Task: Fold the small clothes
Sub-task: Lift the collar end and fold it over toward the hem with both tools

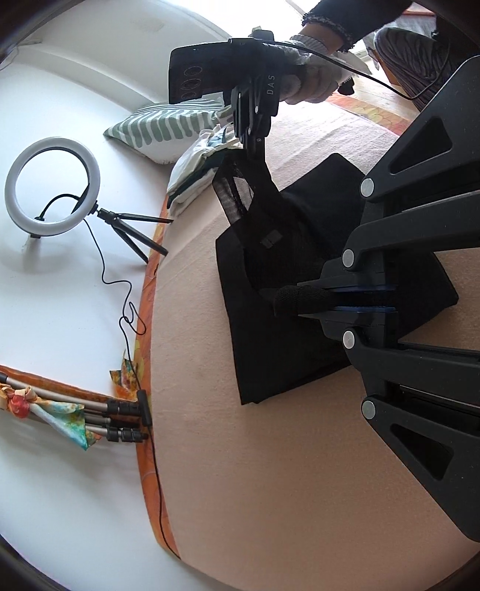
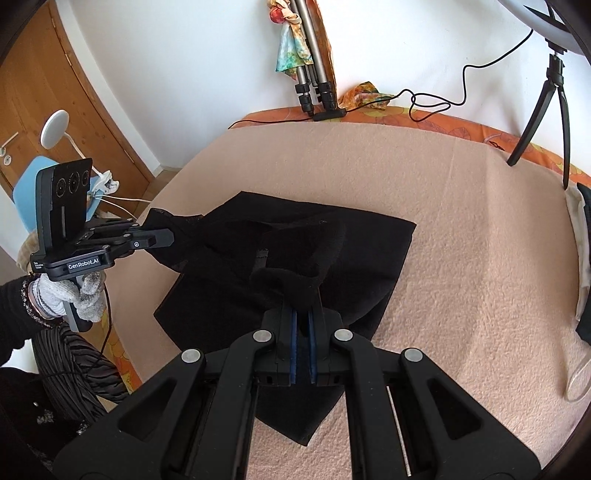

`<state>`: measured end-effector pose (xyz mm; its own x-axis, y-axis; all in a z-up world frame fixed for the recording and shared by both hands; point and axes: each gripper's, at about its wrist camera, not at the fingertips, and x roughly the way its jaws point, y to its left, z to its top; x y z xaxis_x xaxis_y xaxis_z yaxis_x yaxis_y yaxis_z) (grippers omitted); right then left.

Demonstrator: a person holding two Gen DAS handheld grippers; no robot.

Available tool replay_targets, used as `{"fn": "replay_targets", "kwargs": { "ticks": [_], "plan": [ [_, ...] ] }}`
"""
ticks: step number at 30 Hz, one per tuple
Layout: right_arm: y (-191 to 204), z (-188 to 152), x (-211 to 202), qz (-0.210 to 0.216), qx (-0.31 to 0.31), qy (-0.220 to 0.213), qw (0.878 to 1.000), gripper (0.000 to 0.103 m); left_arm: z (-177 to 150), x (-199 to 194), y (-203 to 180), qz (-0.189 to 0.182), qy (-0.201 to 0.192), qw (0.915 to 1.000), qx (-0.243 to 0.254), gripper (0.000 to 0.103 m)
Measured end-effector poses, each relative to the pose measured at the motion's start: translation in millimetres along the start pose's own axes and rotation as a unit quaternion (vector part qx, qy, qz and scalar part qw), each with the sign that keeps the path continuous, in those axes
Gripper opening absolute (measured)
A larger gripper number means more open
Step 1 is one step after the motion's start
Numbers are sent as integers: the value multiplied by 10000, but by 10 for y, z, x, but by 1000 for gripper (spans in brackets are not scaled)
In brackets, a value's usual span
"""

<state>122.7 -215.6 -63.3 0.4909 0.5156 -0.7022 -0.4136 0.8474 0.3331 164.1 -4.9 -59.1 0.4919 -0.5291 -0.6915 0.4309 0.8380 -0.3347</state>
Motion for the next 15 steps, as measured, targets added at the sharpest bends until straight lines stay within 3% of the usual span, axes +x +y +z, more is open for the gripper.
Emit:
{"fn": "replay_targets", "kwargs": {
  "ticks": [10,15],
  "plan": [
    [75,-343,-139,-371,-199,-282,9987,6,-224,-84,-8,23,-35,10000,53,4],
    [156,-584,-137,-844,-601,-43,9946,6,-366,-131,-47,-9,132,9995,292,5]
  ]
}}
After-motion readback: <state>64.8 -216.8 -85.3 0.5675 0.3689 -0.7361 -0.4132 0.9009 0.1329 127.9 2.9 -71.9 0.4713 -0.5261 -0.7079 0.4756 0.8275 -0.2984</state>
